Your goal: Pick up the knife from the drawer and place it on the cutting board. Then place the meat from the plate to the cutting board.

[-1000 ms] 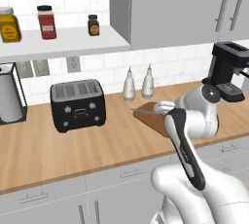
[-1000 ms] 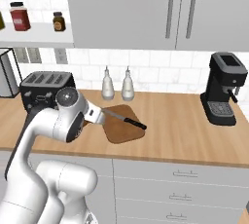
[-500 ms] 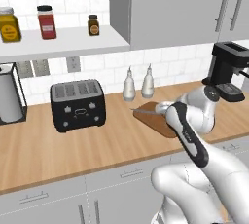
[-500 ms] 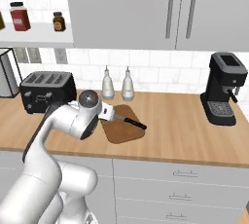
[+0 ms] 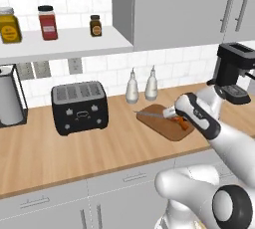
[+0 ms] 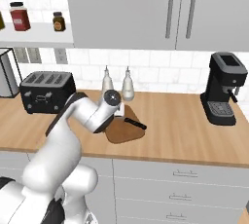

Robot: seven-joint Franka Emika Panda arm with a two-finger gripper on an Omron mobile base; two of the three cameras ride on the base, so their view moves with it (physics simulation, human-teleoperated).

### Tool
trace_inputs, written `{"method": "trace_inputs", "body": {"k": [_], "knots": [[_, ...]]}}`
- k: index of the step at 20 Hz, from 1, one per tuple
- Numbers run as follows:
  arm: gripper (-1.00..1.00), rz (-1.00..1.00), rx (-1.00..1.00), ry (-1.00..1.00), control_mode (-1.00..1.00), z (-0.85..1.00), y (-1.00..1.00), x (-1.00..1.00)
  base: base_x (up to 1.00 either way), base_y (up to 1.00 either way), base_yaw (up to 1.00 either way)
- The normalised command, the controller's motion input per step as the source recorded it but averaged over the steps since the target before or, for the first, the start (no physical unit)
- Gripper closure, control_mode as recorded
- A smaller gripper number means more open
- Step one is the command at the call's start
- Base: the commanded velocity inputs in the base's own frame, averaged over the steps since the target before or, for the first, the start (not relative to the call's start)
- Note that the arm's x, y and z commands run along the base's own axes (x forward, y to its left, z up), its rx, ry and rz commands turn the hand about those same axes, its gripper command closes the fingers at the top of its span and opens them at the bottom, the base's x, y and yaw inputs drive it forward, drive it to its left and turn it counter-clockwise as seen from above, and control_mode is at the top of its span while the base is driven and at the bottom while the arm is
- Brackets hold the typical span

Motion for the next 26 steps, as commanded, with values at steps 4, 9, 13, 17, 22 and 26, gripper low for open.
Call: {"method": "trace_inputs", "body": {"k": [4,9,13,17,22,26], "knots": [[1.0,0.0,-0.02,0.04,-1.0,-0.12,-0.14,0.43,0.0,0.0,0.0],[1.0,0.0,-0.02,0.01,-1.0,-0.26,-0.16,0.36,0.0,0.0,0.0],[1.0,0.0,-0.03,0.0,-1.0,-0.37,-0.13,0.29,0.0,0.0,0.0],[1.0,0.0,-0.02,0.0,-1.0,-0.32,-0.06,0.36,0.0,0.0,0.0],[1.0,0.01,-0.01,0.0,-1.0,-0.27,-0.03,0.4,0.0,0.0,0.0],[1.0,0.01,-0.02,0.0,-1.0,-0.3,-0.03,0.31,0.0,0.0,0.0]]}}
